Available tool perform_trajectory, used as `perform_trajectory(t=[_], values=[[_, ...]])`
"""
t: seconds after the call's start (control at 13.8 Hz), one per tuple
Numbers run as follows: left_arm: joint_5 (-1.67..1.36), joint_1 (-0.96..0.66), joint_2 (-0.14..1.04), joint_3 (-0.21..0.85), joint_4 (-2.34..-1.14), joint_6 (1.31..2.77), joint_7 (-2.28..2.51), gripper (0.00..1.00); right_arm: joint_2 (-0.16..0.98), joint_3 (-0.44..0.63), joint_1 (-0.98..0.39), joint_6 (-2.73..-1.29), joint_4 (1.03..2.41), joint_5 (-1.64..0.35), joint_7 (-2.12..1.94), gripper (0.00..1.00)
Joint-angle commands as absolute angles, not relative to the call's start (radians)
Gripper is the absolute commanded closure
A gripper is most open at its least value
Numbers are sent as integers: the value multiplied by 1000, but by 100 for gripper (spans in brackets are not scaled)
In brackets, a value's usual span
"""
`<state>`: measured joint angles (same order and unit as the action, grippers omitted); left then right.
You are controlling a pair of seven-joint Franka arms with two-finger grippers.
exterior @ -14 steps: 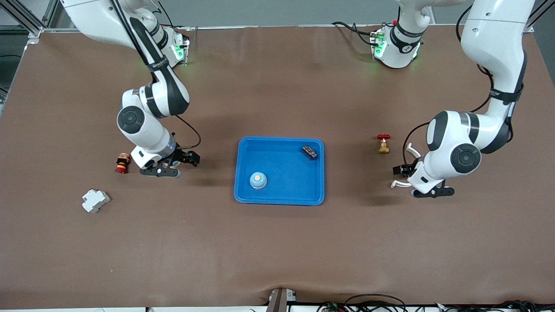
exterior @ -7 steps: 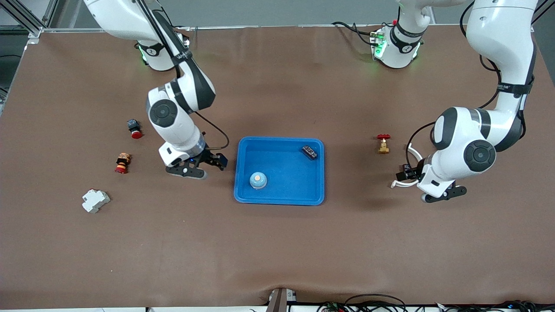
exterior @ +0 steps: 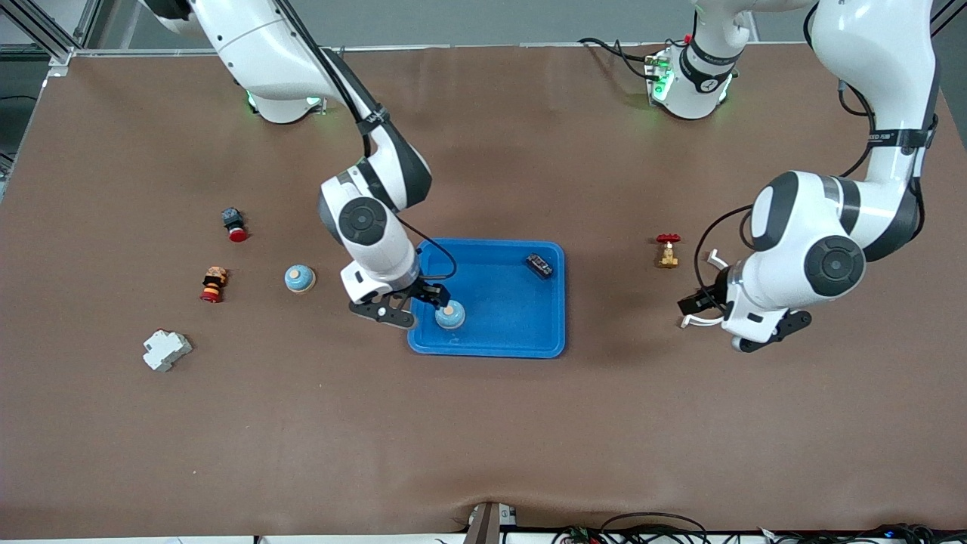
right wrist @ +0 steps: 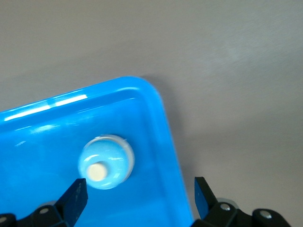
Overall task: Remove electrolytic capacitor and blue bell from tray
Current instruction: 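Move both grippers back over the tray to the remaining bell and capacitor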
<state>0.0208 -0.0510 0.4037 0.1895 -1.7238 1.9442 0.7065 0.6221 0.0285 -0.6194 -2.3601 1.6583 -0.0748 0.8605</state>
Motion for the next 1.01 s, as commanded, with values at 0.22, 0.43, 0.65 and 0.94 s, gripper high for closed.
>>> perform_trajectory(t=[0.22,0.43,0.65,0.94], values=[[18,-61,403,303,-1686,1922,989,0,761,48,-664,-2339,1499,-68,963,0],[20,-118,413,311,-1669,1928,1147,0,802,46,-675,-2339,1465,-29,1006,0],[11,-161,437,313,-1639,1940,1314,0,836,46,-678,-2339,1434,-8,1026,0],[12,-227,498,311,-1591,1972,1509,0,853,48,-689,-2342,1427,-5,1054,0]])
